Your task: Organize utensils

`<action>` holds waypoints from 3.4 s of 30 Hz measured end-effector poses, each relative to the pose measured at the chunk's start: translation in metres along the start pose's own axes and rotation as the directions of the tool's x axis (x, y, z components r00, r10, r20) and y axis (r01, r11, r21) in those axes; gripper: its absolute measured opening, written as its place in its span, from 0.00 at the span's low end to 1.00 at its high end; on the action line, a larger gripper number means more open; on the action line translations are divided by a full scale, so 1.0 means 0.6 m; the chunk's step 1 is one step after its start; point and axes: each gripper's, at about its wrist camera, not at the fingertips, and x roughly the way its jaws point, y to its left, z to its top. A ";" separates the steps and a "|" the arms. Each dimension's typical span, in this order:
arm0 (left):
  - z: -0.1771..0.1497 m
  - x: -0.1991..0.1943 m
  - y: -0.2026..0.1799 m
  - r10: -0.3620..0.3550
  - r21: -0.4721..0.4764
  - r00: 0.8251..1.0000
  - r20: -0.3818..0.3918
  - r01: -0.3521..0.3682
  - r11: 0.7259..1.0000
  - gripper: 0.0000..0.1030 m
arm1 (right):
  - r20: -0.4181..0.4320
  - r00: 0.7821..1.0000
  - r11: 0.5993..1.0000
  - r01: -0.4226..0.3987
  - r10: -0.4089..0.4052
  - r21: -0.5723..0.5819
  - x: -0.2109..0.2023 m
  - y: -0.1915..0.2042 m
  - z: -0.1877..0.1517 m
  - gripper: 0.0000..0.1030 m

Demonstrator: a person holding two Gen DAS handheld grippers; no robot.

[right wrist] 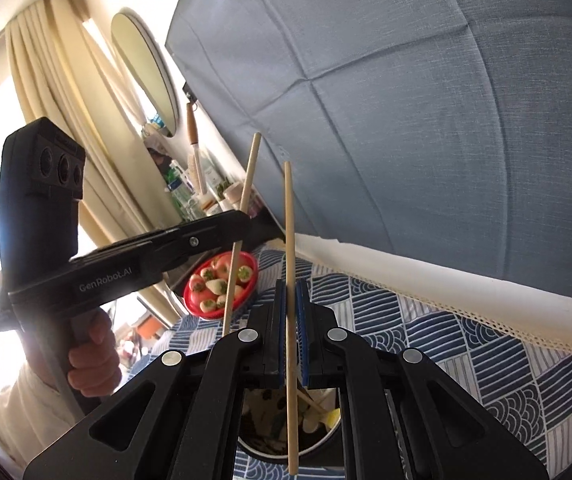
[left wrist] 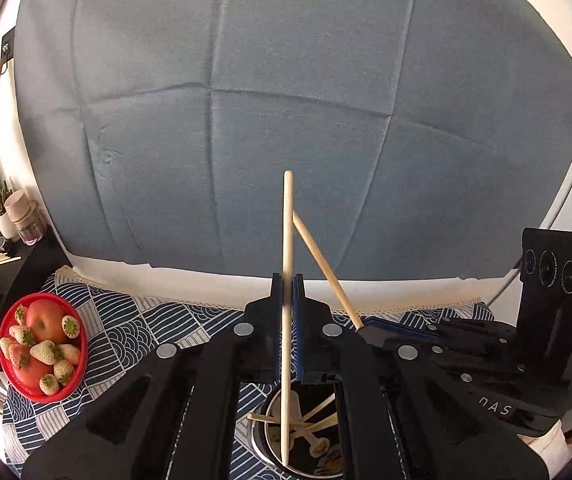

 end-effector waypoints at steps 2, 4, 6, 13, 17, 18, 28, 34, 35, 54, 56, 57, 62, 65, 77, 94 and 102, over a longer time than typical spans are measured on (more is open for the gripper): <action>-0.005 0.001 0.006 -0.020 -0.020 1.000 0.022 0.020 1.000 0.05 | 0.018 1.000 1.000 -0.019 0.019 0.004 0.009 0.000 -0.001 0.05; -0.011 0.003 0.009 -0.030 -0.031 0.998 0.047 0.031 0.999 0.05 | 0.036 0.999 0.999 -0.039 0.039 0.014 0.016 -0.003 -0.005 0.05; -0.019 0.010 0.012 -0.042 -0.041 0.998 0.048 0.044 0.998 0.05 | 0.049 0.998 0.999 -0.041 0.040 0.020 0.021 -0.005 -0.010 0.05; -0.051 0.024 0.019 -0.061 -0.070 0.998 0.011 0.062 0.996 0.05 | 0.049 0.995 0.993 -0.092 0.088 0.079 0.031 -0.015 -0.036 0.05; -0.063 0.015 0.021 -0.053 -0.056 0.999 -0.002 0.052 0.997 0.05 | 0.081 0.990 0.988 -0.123 0.115 0.096 0.034 -0.013 -0.046 0.05; -0.064 0.012 0.021 -0.047 -0.049 0.999 -0.003 0.047 0.998 0.05 | 0.086 0.989 0.987 -0.125 0.117 0.103 0.038 -0.012 -0.048 0.05; -0.085 -0.011 0.013 -0.009 0.018 0.999 -0.039 0.010 1.000 0.05 | 0.109 0.990 0.990 -0.096 0.084 0.107 0.040 -0.014 -0.068 0.05; -0.092 -0.024 0.013 -0.002 0.025 0.999 -0.048 0.003 1.000 0.05 | 0.077 0.996 0.995 -0.061 0.055 0.082 0.021 0.000 -0.080 0.05; -0.093 -0.026 0.013 -0.004 0.024 0.999 -0.053 0.006 1.000 0.05 | 0.067 0.997 0.996 -0.050 0.045 0.071 0.016 0.004 -0.081 0.05; -0.116 -0.082 0.022 0.038 0.035 0.998 -0.043 -0.037 0.999 0.61 | -0.016 0.975 0.964 0.216 -0.221 -0.152 -0.063 0.081 -0.097 0.59; -0.120 -0.091 0.026 0.065 0.043 0.997 -0.037 -0.063 0.997 0.71 | -0.020 0.976 0.965 0.213 -0.218 -0.155 -0.079 0.083 -0.096 0.62; -0.123 -0.095 0.029 0.075 0.043 0.997 -0.034 -0.074 0.996 0.74 | -0.023 0.975 0.963 0.215 -0.222 -0.160 -0.085 0.085 -0.096 0.65; -0.143 -0.114 0.047 0.091 0.018 0.995 -0.047 -0.090 0.996 0.87 | -0.029 0.962 0.948 0.260 -0.270 -0.183 -0.106 0.093 -0.104 0.74; -0.159 -0.128 0.055 0.122 0.019 0.991 -0.051 -0.121 0.992 0.90 | -0.020 0.958 0.943 0.278 -0.287 -0.182 -0.120 0.098 -0.109 0.83; -0.271 -0.149 0.102 0.172 -0.033 0.971 -0.166 -0.179 0.983 0.94 | -0.108 0.938 0.923 0.296 -0.330 -0.245 -0.111 0.116 -0.143 0.87; -0.414 -0.110 0.092 0.115 0.002 0.928 -0.354 -0.122 0.993 0.94 | -0.219 0.906 0.905 0.284 -0.361 -0.317 -0.087 0.143 -0.210 0.87; -0.452 -0.067 0.069 0.062 0.028 0.903 -0.426 -0.055 0.998 0.94 | -0.255 0.885 0.904 0.314 -0.389 -0.290 -0.098 0.126 -0.239 0.87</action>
